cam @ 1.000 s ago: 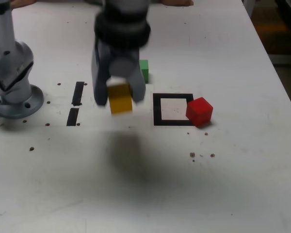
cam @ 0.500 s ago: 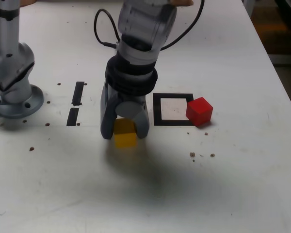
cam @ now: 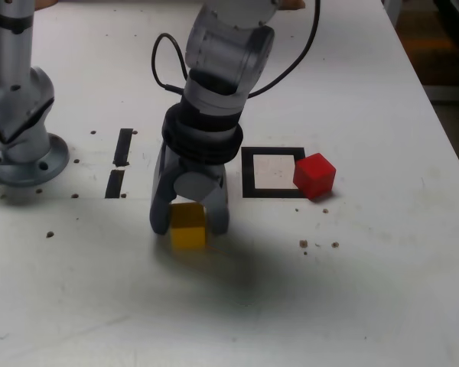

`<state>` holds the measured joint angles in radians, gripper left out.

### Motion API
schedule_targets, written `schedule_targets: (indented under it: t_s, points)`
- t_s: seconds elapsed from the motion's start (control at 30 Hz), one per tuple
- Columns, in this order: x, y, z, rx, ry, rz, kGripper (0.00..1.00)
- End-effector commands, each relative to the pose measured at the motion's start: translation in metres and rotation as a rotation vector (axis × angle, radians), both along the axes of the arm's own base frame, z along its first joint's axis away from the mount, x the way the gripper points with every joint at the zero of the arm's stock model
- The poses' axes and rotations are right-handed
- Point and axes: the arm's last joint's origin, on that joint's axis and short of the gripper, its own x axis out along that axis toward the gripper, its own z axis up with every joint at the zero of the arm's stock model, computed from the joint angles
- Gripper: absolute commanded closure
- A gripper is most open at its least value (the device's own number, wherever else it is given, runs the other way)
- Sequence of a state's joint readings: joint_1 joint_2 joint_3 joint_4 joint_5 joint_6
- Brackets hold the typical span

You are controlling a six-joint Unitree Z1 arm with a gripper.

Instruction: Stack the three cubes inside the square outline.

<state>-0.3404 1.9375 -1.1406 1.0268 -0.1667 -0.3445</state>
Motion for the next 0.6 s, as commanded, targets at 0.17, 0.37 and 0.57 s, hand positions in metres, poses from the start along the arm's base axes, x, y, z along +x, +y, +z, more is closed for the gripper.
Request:
schedule_targets:
  t_s: [0.17,0.37,0.57]
  points:
    - [-0.003,0.002,0.011,-0.035,-0.003,0.03,0.0]
    - [0.01,0.007,0.054,0.055,-0.09,0.046,0.0]
    - [0.049,0.013,0.103,0.131,-0.173,0.074,0.0]
